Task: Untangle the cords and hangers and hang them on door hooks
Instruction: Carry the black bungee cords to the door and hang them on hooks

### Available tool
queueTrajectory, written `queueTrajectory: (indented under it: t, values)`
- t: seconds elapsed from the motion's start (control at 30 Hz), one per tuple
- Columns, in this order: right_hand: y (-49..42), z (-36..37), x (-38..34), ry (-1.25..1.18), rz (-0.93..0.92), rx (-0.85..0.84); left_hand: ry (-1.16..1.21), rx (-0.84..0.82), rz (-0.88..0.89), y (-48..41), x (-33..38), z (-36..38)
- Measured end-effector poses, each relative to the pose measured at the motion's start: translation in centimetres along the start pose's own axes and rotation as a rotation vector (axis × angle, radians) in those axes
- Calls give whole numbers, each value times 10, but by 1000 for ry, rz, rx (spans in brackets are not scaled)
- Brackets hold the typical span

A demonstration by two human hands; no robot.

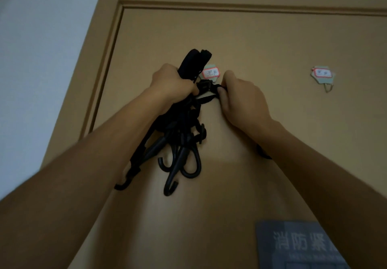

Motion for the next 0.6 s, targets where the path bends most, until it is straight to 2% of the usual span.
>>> queueTrajectory:
  t: [0.2, 0.33, 0.43, 0.6]
  values:
    - [-29, -15, 12, -245, 48, -36, 117, 34, 51, -9, 19, -13]
    - [-44, -19, 10, -183, 22, -18, 76, 74, 146, -15, 32, -15]
    - [-42, -11, 7, -67, 13, -49, -56, 80, 194, -13, 36, -12]
    - [-16, -1, 2, 8, 19, -93, -74, 13, 45, -5, 16, -5]
Point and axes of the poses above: each hand's wrist, its own y-axis away from the middle knuckle, its own z-axis out of the palm, x = y × z, the point moved 6 cm from there along -y, towards the middle knuckle
